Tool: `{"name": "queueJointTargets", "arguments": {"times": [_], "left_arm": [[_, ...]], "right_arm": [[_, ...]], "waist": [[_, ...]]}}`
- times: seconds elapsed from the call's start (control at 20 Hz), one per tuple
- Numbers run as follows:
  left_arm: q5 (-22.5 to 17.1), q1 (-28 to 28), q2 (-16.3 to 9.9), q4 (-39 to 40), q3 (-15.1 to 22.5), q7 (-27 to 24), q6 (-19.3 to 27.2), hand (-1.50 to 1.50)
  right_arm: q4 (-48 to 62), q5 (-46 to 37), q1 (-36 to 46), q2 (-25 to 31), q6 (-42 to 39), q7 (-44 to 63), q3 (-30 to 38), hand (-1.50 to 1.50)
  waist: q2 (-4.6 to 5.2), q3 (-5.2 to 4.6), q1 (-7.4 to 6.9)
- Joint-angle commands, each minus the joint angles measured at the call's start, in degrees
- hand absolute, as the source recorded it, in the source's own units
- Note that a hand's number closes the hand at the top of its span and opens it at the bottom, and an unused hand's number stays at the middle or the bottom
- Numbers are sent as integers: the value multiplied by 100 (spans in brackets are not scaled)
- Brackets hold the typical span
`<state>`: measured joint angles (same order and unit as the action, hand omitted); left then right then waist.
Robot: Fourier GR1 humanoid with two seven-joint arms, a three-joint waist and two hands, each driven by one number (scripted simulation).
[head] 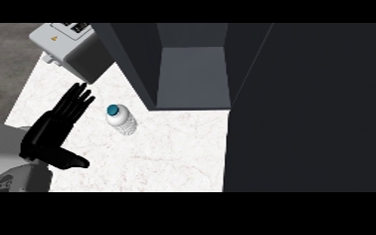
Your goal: Pick up the bottled water, place it into the cabinet and close the cabinet
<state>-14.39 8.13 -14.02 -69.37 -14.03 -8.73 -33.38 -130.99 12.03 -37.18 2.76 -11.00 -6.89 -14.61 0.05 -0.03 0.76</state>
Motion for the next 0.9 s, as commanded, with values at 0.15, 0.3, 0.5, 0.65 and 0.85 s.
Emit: {"name": "queueJointTargets", "arguments": {"times": [0.15,0.3,0.5,0.65,0.85], "left_arm": [[638,677,-60,1962,20,-1033,-98,-150],[571,1022,-249,2629,-156,-1030,-95,-150],[977,1535,-224,3964,-130,-1848,-11,-150],[973,1839,-210,4455,-144,-1808,-59,-150],[1137,2142,-332,5227,-168,-2316,-232,-150]], "right_arm": [[136,-137,-68,32,-44,-218,-79,-150],[123,-212,-227,-45,-42,-361,-291,-150],[397,-241,-11,-22,-25,-434,-239,-150],[99,15,-239,114,-39,-334,-112,-150],[-110,142,-198,232,-83,-93,-93,-150]], "waist": [[9,-4,28],[5,-3,25],[36,-10,88],[25,-6,71],[51,-16,134]]}}
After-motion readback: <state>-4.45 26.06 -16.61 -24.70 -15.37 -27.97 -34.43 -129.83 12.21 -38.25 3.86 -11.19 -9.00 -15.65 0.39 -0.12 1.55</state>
